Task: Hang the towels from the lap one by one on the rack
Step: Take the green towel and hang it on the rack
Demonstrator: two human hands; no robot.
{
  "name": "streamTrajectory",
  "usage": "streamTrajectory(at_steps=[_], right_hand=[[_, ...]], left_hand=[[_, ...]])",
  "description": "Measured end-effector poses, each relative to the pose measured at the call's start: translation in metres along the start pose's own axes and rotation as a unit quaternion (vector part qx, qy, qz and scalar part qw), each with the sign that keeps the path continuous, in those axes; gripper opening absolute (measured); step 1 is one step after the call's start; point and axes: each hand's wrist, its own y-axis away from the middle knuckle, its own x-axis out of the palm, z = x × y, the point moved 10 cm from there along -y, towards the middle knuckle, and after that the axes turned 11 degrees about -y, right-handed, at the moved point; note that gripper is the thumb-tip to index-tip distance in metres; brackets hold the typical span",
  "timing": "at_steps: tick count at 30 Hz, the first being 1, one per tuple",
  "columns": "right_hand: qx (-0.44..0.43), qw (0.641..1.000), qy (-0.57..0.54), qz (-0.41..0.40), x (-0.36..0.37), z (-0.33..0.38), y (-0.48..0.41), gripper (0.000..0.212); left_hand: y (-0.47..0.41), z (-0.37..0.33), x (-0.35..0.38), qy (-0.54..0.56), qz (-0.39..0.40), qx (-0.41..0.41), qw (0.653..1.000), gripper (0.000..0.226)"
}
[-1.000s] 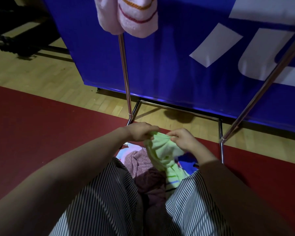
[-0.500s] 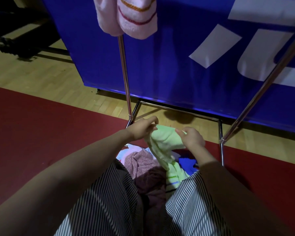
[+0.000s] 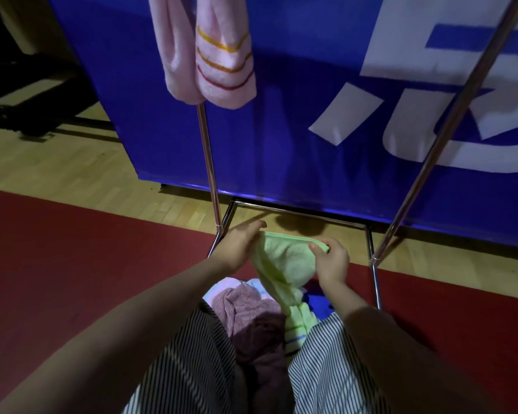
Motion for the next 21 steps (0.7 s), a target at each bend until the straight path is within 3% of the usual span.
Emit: streamTrajectory(at_steps=[6, 11, 15, 18, 21], right_hand=[[-0.043, 0.998, 0.0, -0.047, -0.022, 0.047, 0.007, 0.02], [-0.135, 0.991, -0.006, -0.009, -0.028, 0.101, 0.006, 0.013], [-0.195, 0.98, 0.003, 0.03, -0.035, 0.15, 0.003, 0.014], [-0.223, 0.973, -0.035, 0.039, -0.05, 0.199, -0.003, 0.012], [-0.262, 0.956, -0.133, -0.001, -0.069, 0.249, 0.001, 0.006]], left_hand=[[0.001, -0.01, -0.034, 0.0, -0.035, -0.061, 0.998, 0.006], [-0.009, -0.023, -0.091, -0.001, -0.094, -0.084, 0.992, 0.025], [-0.015, -0.027, -0.135, 0.048, -0.136, -0.075, 0.987, 0.022], [-0.023, -0.04, -0.19, 0.084, -0.206, -0.042, 0.974, 0.016], [-0.031, -0.056, -0.256, 0.149, -0.303, -0.03, 0.941, 0.014]])
